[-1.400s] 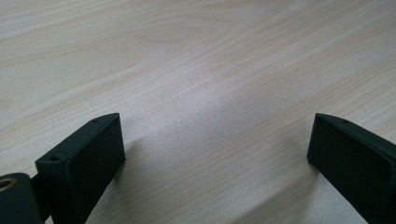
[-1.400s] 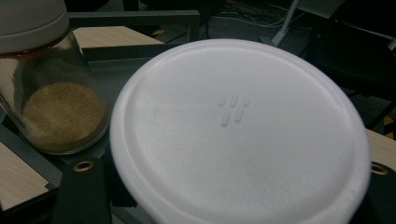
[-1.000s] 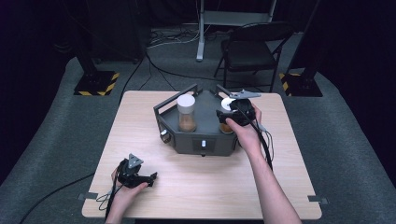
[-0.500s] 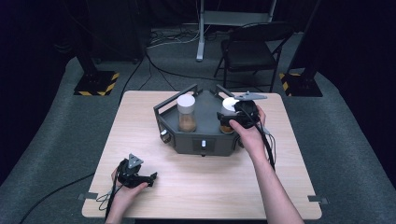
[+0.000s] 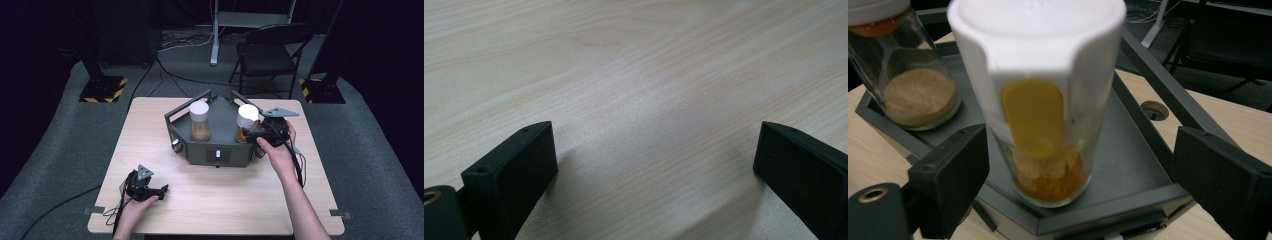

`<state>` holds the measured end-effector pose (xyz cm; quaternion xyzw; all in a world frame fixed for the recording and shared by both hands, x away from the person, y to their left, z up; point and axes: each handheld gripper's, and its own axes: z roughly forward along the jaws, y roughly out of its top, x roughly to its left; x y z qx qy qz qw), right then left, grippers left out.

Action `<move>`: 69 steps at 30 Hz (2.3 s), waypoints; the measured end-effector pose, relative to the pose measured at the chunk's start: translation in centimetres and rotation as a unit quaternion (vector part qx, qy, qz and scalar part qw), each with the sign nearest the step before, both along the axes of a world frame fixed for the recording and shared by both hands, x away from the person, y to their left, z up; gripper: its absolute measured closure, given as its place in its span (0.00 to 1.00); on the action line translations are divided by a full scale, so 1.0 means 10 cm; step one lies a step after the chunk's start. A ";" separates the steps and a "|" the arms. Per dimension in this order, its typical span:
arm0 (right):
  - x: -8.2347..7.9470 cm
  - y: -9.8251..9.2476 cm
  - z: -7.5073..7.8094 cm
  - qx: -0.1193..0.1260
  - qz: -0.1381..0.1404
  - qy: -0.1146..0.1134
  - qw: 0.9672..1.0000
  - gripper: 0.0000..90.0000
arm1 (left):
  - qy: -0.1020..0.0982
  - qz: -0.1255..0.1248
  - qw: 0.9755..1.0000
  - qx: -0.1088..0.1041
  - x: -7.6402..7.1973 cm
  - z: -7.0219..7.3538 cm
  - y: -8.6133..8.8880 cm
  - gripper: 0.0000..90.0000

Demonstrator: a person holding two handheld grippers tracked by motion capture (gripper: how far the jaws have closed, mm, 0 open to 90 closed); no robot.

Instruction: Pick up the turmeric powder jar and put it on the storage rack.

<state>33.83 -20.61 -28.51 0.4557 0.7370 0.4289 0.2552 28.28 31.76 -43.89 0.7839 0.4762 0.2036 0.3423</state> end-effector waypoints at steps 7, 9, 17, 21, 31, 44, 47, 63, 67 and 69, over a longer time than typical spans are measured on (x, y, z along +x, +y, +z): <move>-0.07 -0.11 -0.09 -0.001 -0.003 0.005 1.000 0.09 | 0.000 0.000 1.000 0.000 0.00 0.00 0.00 0.04; -0.09 -0.14 -0.11 0.000 -0.004 0.006 1.000 0.09 | 0.000 0.000 1.000 0.000 0.00 0.00 0.00 0.04; -0.21 -0.23 -0.25 -0.009 -0.013 0.006 1.000 0.09 | 0.000 0.000 1.000 0.000 0.00 0.00 0.00 0.04; -0.25 -0.31 -0.35 0.000 -0.014 0.015 1.000 0.09 | 0.000 0.000 1.000 0.000 0.00 0.00 0.00 0.04; -0.36 -0.43 -0.52 0.001 -0.018 0.023 1.000 0.09 | 0.000 0.000 1.000 0.000 0.00 0.00 0.00 0.04; -0.48 -0.58 -0.81 -0.005 -0.032 0.042 0.999 0.09 | 0.000 0.000 1.000 0.000 0.00 0.00 0.00 0.04; -0.50 -0.62 -0.88 0.000 -0.038 0.048 0.998 0.09 | 0.000 0.000 1.000 0.000 0.00 0.00 0.00 0.04; -0.64 -0.79 -1.23 0.016 -0.058 0.066 0.996 0.10 | 0.000 0.000 1.000 0.000 0.00 0.00 0.00 0.04; -0.68 -0.82 -1.31 0.015 -0.064 0.071 0.995 0.10 | 0.000 0.000 1.000 0.000 0.00 0.00 0.00 0.04; -0.69 -0.84 -1.35 0.017 -0.068 0.076 0.995 0.10 | 0.000 0.000 1.000 0.000 0.00 0.00 0.00 0.04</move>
